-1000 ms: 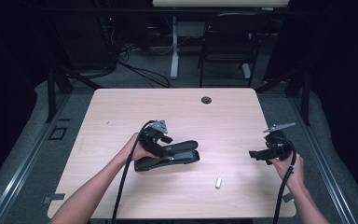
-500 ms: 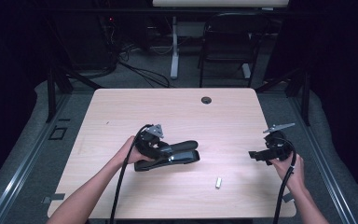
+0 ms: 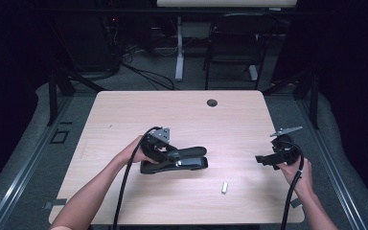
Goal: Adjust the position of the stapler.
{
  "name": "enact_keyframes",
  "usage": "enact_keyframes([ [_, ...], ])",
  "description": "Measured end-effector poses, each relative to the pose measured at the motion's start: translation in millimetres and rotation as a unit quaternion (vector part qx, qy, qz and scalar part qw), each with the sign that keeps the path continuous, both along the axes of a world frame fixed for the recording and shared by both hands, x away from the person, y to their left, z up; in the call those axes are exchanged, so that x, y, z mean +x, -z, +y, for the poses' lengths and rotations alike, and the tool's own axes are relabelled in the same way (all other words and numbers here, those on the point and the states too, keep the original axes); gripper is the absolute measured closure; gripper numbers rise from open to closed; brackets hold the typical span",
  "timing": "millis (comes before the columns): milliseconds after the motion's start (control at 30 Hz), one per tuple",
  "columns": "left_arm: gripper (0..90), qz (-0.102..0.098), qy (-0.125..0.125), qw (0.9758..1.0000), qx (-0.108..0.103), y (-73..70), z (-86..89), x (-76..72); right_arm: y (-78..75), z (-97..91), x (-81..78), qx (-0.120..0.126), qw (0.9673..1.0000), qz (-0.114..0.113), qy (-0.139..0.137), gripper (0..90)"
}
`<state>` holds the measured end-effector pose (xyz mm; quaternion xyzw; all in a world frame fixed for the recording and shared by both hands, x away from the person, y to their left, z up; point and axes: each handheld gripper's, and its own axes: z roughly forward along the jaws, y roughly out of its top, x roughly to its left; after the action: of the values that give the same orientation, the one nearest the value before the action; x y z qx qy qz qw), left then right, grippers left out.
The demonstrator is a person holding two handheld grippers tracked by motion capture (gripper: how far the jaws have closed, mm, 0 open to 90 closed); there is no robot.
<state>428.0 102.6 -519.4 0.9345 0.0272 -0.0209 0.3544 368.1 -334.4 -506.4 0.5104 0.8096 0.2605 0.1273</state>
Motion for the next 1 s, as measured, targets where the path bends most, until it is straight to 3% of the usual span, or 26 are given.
enact_keyframes([
  [433,55.8,0.0,0.032,0.9995,-0.006,0.7,-14.3,3.9,-0.4,2.7,-0.2,-0.002,1.0,0.002,-0.004,13.1],
  [767,55.7,0.002,0.029,0.9995,-0.01,1.2,-14.7,1.2,-3.2,5.6,-3.8,0.004,0.9999,-0.008,-0.009,13.2],
  [1000,55.6,0.005,0.003,1.0,-0.003,0.3,-14.1,-6.4,-4.4,8.1,-8.6,0.006,0.9998,-0.009,-0.019,13.6],
])
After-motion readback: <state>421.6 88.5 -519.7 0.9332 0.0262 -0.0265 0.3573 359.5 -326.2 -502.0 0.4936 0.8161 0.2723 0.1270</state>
